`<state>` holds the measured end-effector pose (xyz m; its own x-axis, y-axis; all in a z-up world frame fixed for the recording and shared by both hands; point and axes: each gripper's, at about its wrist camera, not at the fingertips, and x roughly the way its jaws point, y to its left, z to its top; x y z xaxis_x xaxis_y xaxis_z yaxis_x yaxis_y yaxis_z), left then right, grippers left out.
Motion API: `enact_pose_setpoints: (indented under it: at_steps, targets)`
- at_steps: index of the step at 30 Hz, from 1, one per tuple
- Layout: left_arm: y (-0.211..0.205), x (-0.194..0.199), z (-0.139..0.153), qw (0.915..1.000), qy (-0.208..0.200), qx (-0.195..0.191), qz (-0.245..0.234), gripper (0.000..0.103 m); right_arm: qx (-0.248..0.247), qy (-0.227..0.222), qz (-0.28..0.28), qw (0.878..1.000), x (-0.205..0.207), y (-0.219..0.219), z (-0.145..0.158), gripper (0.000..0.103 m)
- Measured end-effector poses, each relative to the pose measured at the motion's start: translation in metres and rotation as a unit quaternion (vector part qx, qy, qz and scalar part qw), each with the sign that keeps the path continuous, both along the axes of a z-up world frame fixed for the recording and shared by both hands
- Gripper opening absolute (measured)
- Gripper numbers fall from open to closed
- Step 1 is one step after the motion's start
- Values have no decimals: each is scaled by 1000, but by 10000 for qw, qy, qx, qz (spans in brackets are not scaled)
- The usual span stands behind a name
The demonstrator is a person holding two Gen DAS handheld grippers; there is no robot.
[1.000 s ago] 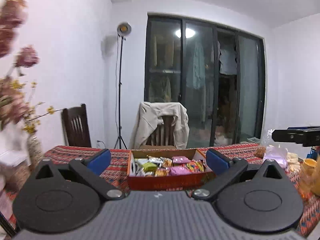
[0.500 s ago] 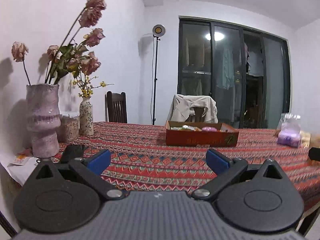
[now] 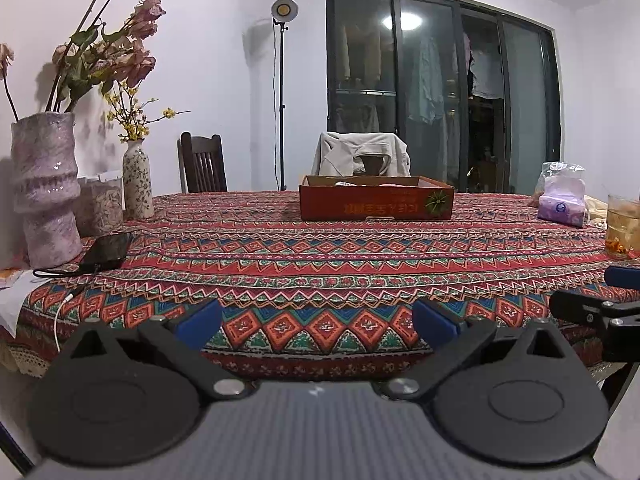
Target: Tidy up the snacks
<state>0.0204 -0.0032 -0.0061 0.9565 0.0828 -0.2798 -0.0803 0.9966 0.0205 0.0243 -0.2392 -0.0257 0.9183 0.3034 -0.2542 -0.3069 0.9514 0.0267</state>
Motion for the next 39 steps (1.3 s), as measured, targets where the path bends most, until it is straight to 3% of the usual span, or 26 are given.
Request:
enact_pose_setpoints:
  at_steps: [39]
  targets:
    - [-1,3,6,10000,6,76,-57,103,194,131,-41,9997,16,-2,6,103]
